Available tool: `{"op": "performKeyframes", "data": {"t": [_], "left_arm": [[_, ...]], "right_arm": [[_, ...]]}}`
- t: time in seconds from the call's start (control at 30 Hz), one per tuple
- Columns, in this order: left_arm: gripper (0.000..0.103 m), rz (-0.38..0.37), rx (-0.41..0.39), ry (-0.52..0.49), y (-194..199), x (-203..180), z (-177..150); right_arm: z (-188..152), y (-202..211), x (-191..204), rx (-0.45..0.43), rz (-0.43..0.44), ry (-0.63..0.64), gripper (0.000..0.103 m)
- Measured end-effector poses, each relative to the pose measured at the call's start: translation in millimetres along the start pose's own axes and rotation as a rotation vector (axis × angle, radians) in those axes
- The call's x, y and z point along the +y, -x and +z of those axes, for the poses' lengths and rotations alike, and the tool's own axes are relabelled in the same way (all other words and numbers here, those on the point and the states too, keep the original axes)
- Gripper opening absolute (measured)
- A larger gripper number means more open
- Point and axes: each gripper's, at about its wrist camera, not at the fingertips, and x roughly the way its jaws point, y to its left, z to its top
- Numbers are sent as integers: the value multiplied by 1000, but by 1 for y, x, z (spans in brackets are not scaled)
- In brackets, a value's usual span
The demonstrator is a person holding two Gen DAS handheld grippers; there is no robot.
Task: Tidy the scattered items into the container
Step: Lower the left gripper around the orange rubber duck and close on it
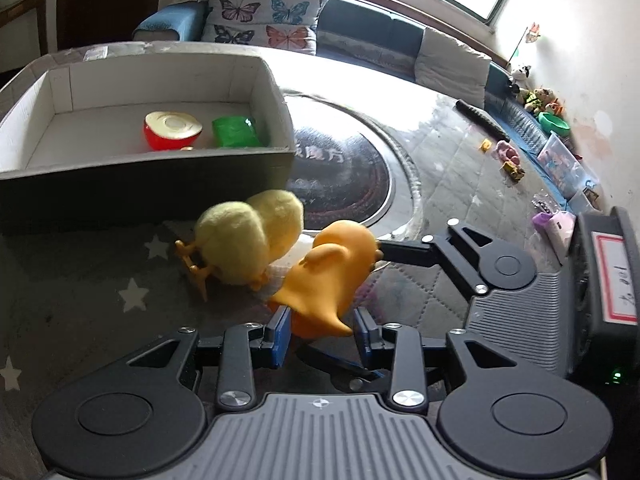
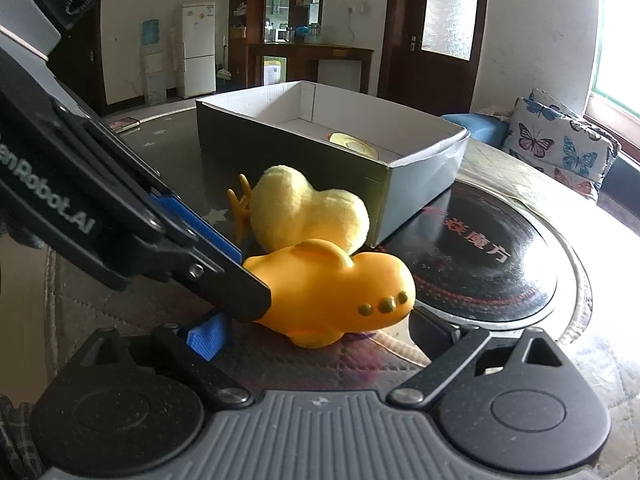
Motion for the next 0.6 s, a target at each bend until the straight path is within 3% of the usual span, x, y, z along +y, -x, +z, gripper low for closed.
{"op": "performKeyframes", "data": {"t": [0.6], "left_arm": [[38, 21, -14, 112, 10, 45, -16]], "right_arm": [[-10, 26, 34, -37, 75, 45, 97]]}}
